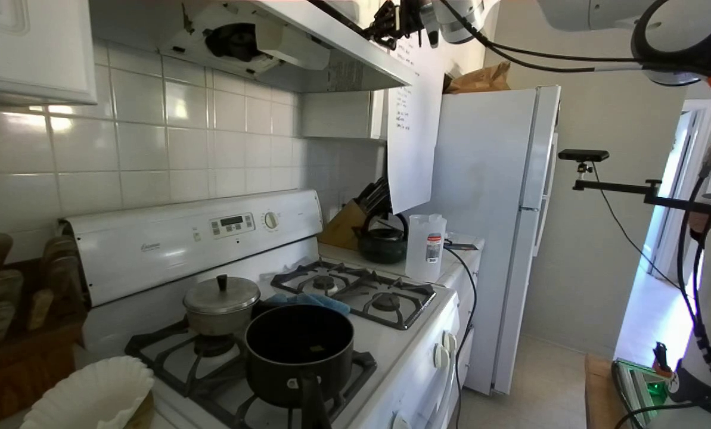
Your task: Flip the switch at the top
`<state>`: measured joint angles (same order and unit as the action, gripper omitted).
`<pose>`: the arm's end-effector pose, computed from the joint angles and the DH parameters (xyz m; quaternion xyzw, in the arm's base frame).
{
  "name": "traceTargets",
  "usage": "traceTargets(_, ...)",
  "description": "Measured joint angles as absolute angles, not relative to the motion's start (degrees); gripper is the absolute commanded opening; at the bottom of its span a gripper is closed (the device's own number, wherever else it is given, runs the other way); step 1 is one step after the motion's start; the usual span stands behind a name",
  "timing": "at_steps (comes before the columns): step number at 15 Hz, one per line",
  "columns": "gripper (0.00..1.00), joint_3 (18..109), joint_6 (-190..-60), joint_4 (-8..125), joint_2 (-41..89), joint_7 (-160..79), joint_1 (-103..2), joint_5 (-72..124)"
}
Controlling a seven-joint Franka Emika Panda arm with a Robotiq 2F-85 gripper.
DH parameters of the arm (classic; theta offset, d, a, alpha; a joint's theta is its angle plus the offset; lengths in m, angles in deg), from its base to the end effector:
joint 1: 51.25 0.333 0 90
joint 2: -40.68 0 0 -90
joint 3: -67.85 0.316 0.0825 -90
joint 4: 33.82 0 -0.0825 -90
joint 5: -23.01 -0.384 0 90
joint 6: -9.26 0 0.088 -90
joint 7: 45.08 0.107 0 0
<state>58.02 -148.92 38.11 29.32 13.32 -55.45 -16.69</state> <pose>0.6197 -0.1640 0.8033 -0.5101 0.5746 -0.4268 0.4769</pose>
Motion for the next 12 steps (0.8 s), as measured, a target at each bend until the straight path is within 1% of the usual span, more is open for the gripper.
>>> traceTargets(8, 0.03, 57.71, -149.07, 38.12, 29.32, 20.26, -55.14, -15.04)
traceTargets(12, 0.03, 52.97, -150.44, 38.94, 29.48, 35.17, -50.59, -8.25)
